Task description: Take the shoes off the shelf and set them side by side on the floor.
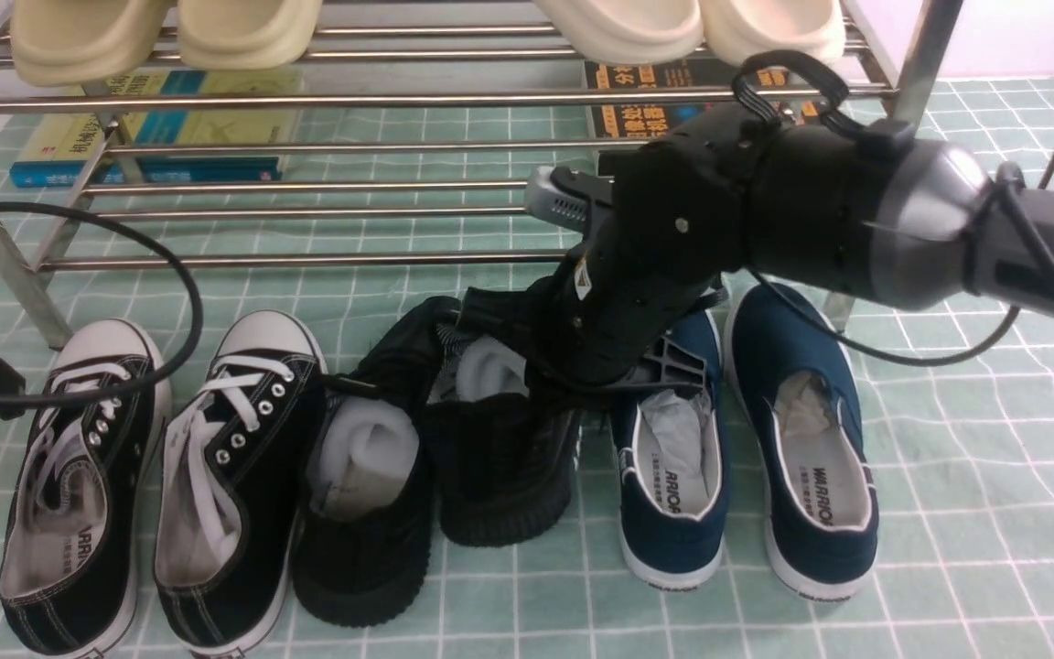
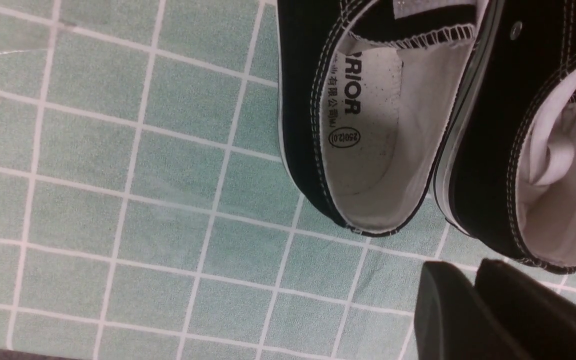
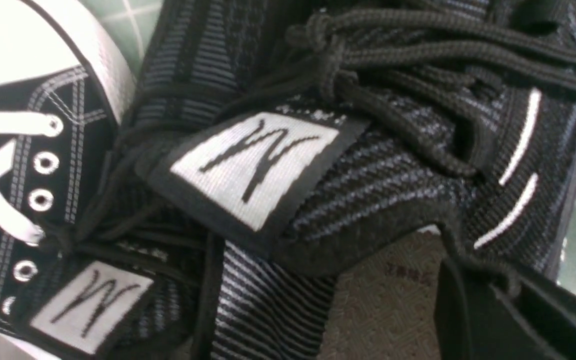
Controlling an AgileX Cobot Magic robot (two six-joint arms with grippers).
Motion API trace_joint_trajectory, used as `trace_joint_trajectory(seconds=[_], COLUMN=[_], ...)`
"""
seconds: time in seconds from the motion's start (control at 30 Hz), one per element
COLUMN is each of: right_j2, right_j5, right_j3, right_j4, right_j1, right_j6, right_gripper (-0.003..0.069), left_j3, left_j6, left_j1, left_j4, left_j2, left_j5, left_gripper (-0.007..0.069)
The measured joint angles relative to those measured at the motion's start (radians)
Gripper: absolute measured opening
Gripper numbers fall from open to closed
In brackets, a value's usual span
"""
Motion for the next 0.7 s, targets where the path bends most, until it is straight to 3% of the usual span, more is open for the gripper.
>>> trace_joint_trajectory(seconds=[0.2, 0.3, 0.33, 0.47, 0.63, 0.7], right_j2=[0.0, -0.005, -0.016, -0.055, -0.1, -0.126], right_j5=[0.078, 0.149, 0.192, 0.298, 0.41, 0.42], right_j3=[-0.004, -0.007, -0.02, -0.091, -0.191, -0.229], right_j4=[0.005, 0.014, 0.014, 0.005, -0.029, -0.069], right_j1=[0.0, 0.0, 0.0, 0.0, 0.0, 0.0], right_j6=[-0.043, -0.05, -0.061, -0.16, -0.3, -0.381], right_gripper=[0.0137, 0.0252, 0.0325, 0.043, 0.0444, 0.0412], left_j3=[0.0, 0.0, 0.0, 0.0, 0.0, 0.0], left_j6=[0.0, 0.0, 0.0, 0.0, 0.0, 0.0], left_j1=[0.0, 0.0, 0.0, 0.0, 0.0, 0.0], left_j4=[0.0, 0.0, 0.0, 0.0, 0.0, 0.0], left_j2=[0.0, 0.0, 0.0, 0.0, 0.0, 0.0], left_j5=[-0.001, -0.001, 0.0, 0.0, 0.0, 0.001], left_gripper=[0.0117, 0.0119, 0.0122, 0.0125, 0.0125, 0.0125])
